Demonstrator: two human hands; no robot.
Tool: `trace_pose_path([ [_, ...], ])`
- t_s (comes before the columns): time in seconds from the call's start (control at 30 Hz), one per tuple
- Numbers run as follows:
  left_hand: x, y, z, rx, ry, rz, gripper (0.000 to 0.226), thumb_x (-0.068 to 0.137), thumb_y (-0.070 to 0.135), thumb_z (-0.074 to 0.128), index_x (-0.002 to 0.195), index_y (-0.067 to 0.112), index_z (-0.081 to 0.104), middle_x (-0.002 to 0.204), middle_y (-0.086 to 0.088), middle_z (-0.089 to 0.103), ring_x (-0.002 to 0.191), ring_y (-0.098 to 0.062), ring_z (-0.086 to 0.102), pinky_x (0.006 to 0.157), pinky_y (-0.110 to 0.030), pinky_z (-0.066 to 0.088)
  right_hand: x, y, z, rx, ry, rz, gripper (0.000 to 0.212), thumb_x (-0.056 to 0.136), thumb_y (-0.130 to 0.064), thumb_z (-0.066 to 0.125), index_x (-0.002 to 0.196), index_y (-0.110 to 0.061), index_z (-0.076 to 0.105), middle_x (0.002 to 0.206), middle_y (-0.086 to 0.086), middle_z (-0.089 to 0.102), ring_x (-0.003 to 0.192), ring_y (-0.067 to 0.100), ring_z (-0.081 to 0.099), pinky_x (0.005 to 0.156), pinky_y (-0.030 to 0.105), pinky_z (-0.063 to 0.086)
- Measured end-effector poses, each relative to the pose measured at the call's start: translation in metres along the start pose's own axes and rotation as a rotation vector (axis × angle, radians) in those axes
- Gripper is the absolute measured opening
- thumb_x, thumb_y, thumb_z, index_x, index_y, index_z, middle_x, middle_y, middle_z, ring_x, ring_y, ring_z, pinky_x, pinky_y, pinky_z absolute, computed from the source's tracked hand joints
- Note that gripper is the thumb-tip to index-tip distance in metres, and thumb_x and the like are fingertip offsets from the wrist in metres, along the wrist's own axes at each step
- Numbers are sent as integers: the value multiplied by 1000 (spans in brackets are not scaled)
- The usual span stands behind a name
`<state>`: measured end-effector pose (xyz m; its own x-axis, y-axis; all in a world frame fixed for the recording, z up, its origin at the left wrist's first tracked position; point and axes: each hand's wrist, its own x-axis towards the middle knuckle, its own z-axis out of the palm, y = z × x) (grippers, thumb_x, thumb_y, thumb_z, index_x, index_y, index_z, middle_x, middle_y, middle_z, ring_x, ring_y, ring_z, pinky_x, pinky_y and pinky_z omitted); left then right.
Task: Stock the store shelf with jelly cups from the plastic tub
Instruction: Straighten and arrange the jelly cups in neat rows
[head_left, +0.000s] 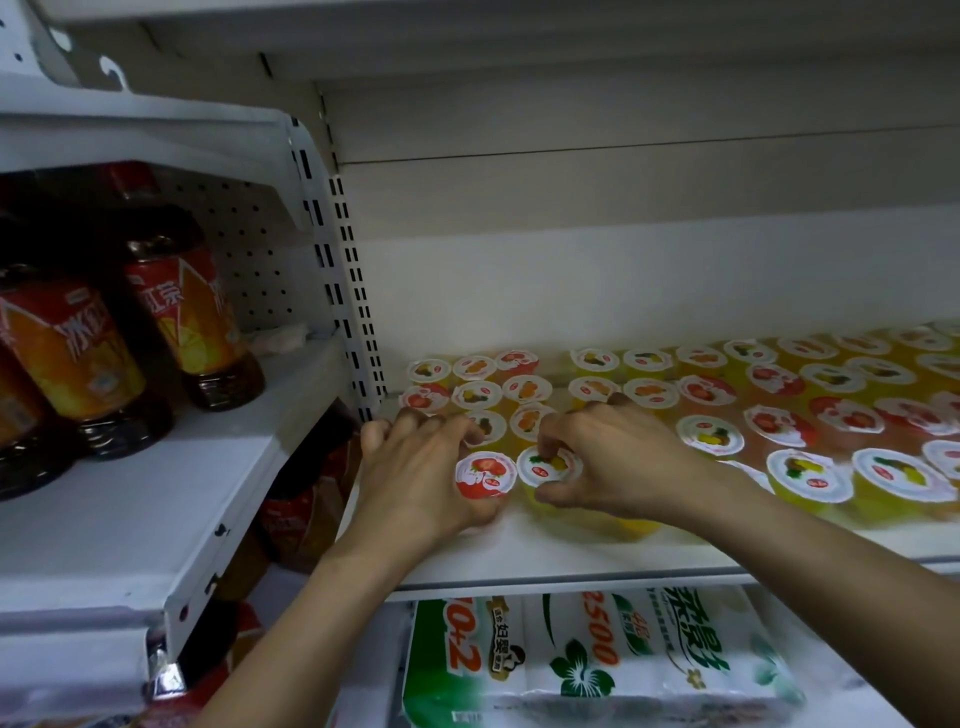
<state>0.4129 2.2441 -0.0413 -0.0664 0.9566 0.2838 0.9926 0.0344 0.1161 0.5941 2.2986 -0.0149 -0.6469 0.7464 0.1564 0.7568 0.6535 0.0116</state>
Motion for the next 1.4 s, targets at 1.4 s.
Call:
trace_pose_path([
  [1.4, 200, 15, 42, 23, -94, 12, 40, 75, 57, 65, 105, 31, 66, 103, 12, 65, 107, -14, 56, 91, -39, 25, 130, 113, 20, 69, -38, 145, 34, 79, -45, 69, 104, -23, 69, 113, -3, 65, 99, 18, 61, 93, 34, 44],
])
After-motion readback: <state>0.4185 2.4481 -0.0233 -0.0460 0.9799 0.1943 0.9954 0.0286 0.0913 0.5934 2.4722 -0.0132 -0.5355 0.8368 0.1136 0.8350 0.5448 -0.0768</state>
